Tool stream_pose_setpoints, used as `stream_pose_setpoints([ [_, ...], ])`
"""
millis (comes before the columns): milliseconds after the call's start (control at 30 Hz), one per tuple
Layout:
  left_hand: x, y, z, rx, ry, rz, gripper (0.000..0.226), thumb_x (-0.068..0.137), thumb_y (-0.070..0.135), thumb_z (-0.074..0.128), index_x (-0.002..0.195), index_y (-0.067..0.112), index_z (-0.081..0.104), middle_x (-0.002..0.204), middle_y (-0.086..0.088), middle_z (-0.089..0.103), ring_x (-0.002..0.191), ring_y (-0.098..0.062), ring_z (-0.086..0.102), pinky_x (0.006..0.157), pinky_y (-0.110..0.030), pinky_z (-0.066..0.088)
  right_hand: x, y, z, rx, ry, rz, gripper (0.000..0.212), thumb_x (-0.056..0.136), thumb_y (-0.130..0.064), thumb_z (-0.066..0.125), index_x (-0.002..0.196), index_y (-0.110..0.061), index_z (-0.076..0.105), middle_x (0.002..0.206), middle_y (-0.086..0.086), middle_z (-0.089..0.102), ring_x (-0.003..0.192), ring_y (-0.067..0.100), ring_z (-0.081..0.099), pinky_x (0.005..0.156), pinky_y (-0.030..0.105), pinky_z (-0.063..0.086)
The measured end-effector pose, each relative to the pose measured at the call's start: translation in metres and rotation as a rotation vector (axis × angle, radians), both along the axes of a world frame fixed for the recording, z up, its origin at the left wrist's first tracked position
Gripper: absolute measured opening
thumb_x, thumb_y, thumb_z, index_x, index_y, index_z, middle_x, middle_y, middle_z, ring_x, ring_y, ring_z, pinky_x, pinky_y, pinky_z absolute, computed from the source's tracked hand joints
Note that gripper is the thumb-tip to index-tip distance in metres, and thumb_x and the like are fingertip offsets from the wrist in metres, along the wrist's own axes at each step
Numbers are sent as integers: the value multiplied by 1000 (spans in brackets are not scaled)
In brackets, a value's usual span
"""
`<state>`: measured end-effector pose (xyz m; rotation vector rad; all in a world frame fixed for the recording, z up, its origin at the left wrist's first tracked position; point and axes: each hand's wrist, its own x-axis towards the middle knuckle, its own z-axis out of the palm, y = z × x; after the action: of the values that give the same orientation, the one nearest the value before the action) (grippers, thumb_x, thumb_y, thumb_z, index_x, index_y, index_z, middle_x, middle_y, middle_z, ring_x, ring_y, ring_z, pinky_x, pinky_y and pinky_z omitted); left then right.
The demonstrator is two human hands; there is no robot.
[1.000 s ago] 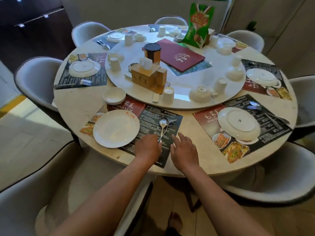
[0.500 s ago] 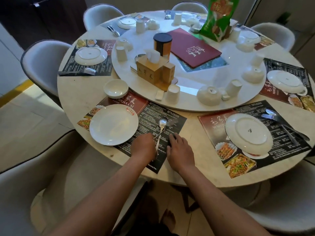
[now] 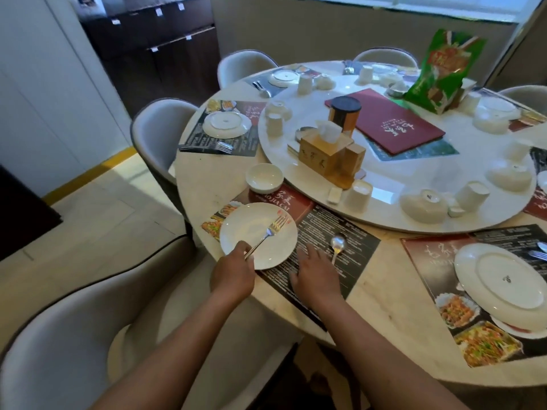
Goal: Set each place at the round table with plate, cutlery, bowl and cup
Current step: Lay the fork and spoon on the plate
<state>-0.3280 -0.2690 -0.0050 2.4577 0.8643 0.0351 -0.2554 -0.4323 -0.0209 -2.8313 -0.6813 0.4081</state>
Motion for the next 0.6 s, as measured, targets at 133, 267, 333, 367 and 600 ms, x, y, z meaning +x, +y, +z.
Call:
stream_pose_setpoints([
  [133, -5, 22, -7, -11, 41, 51, 23, 104, 34, 45, 126, 32, 50, 107, -3, 67, 87, -20, 58, 71, -34, 52, 6, 3, -5, -153, 108, 86, 82, 94, -50, 58, 157, -19, 18, 165, 8, 14, 151, 31, 17, 115, 47, 33],
  [267, -7, 38, -13, 16, 79, 20, 15, 103, 34, 45, 118, 32, 41, 95, -2, 65, 80, -18, 59, 61, -32, 46, 11, 7, -6, -207, 114, 122, 83, 93, -51, 59, 157, -16, 20, 165, 10, 15, 150, 34, 20, 113, 49, 38],
  [333, -7, 45, -17, 11, 98, 3, 11, 103, 35, 46, 110, 34, 38, 96, -3, 65, 83, -20, 60, 64, -34, 50, 11, 8, -4, -217, 115, 123, 81, 92, -50, 61, 155, -15, 25, 164, 11, 18, 149, 36, 23, 110, 49, 40],
  [367, -7, 48, -19, 5, 97, 2, 10, 102, 35, 46, 107, 35, 37, 97, -2, 65, 84, -20, 60, 67, -36, 53, 12, 9, -3, -216, 112, 123, 79, 91, -50, 62, 153, -15, 27, 163, 11, 21, 147, 36, 25, 108, 49, 41],
  [600, -4, 66, -17, 20, 121, 1, 8, 102, 36, 48, 107, 33, 44, 103, -4, 66, 89, -24, 60, 66, -35, 49, 20, 11, 0, -176, 134, 70, 92, 81, -58, 69, 155, -25, 25, 163, 7, 19, 147, 33, 24, 108, 51, 41],
])
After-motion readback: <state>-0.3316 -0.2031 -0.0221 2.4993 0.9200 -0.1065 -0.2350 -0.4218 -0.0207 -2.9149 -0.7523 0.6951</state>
